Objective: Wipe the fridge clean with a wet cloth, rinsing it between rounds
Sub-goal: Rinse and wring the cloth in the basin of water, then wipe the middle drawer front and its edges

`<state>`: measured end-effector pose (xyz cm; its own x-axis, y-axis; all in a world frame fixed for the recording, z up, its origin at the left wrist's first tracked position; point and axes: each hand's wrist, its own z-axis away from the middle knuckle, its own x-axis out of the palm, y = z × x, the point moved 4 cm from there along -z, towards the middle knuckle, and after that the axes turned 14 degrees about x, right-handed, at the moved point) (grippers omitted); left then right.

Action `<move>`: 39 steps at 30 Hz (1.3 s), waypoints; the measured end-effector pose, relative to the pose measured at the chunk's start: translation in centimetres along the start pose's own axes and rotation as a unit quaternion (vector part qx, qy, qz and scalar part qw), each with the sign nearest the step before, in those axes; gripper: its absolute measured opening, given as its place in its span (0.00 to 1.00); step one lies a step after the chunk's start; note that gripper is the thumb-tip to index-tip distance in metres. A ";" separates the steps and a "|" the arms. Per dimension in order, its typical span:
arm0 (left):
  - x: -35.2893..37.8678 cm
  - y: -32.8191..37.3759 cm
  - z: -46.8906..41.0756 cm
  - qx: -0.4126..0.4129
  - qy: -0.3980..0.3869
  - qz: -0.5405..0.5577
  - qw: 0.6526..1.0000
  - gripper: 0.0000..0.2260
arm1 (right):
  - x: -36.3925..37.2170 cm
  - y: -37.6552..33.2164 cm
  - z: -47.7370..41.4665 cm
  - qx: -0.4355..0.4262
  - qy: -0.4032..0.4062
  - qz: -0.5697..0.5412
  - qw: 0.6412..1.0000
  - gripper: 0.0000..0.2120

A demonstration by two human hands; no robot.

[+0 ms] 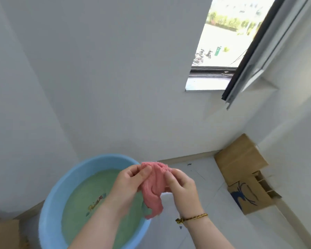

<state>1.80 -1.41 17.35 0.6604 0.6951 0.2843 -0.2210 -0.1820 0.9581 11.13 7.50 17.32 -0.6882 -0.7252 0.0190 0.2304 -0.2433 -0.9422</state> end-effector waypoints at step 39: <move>56.3 -11.8 27.5 -0.100 -0.527 0.011 0.844 0.12 | -48.5 6.4 43.0 -0.113 0.787 -0.109 0.596 0.05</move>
<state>61.32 20.71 22.99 0.9030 -0.3307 0.2742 -0.2878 0.0082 0.9577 75.56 13.38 24.74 -0.5183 0.8549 -0.0214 0.0419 0.0004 -0.9991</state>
